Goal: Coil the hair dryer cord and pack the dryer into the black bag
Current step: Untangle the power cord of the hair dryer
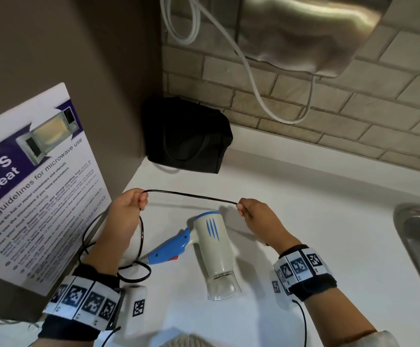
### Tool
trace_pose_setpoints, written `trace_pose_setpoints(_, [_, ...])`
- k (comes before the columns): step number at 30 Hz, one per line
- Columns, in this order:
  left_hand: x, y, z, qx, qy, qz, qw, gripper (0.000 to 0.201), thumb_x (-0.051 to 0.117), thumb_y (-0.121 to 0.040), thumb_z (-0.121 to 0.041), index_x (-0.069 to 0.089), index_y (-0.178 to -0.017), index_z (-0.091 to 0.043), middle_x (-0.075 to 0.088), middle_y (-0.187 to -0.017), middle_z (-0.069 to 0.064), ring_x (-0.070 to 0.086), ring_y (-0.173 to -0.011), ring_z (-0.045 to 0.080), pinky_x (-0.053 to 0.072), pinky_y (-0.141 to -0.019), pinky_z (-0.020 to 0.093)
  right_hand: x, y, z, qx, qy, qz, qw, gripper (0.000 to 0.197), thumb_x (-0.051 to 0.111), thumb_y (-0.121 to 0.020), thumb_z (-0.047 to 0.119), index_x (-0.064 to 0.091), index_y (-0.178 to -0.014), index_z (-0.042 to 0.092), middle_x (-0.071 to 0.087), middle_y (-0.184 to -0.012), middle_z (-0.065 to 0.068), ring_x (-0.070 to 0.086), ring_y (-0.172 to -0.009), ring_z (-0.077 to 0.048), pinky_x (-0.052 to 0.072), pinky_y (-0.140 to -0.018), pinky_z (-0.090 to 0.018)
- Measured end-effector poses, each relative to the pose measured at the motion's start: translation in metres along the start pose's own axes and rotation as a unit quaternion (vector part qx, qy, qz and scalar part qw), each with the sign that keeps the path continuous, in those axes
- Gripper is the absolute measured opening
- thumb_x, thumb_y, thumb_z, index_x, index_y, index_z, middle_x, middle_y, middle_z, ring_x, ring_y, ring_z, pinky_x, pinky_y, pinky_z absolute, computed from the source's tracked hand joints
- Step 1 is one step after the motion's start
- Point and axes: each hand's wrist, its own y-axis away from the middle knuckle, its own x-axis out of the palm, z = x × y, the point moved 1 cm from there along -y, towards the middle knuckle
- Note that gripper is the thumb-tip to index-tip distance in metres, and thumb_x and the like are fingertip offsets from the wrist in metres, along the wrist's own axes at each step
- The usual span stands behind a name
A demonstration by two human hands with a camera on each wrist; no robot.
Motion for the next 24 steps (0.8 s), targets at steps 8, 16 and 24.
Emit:
trace_pose_setpoints(8, [0.014, 0.008, 0.007, 0.126, -0.535, 0.034, 0.835, 0.052, 0.049, -0.081, 0.004, 0.059, -0.121, -0.027, 0.068, -0.105, 0.0, 0.062, -0.092, 0.028, 0.048, -0.081, 0.041, -0.016, 0.013, 0.018, 0.002, -0.017, 0.006, 1.0, 0.019, 0.037, -0.1, 0.019, 0.053, -0.091, 0.014, 0.063, -0.087, -0.007, 0.053, -0.071, -0.025, 0.043, -0.065, -0.035])
trace_pose_setpoints(16, [0.07, 0.048, -0.041, 0.258, -0.52, -0.03, 0.814, 0.077, 0.044, -0.07, -0.001, 0.027, -0.145, -0.002, 0.047, -0.138, 0.012, 0.046, -0.129, 0.026, 0.027, -0.11, 0.052, -0.016, 0.029, 0.047, 0.01, 0.053, -0.007, 0.999, 0.017, 0.038, -0.092, -0.002, 0.046, -0.104, 0.007, 0.049, -0.092, -0.009, 0.037, -0.059, -0.018, 0.027, -0.05, -0.026])
trace_pose_setpoints(24, [0.1, 0.047, -0.02, 0.284, -0.467, 0.122, 0.828, 0.034, 0.029, -0.093, -0.03, 0.061, -0.1, -0.021, 0.064, -0.094, -0.006, 0.06, -0.104, 0.021, 0.026, -0.1, 0.036, -0.016, 0.038, 0.071, -0.096, -0.07, -0.018, 0.993, 0.054, 0.039, -0.085, -0.011, 0.031, -0.136, 0.004, 0.045, -0.122, -0.011, 0.048, -0.107, -0.018, 0.036, -0.092, -0.018])
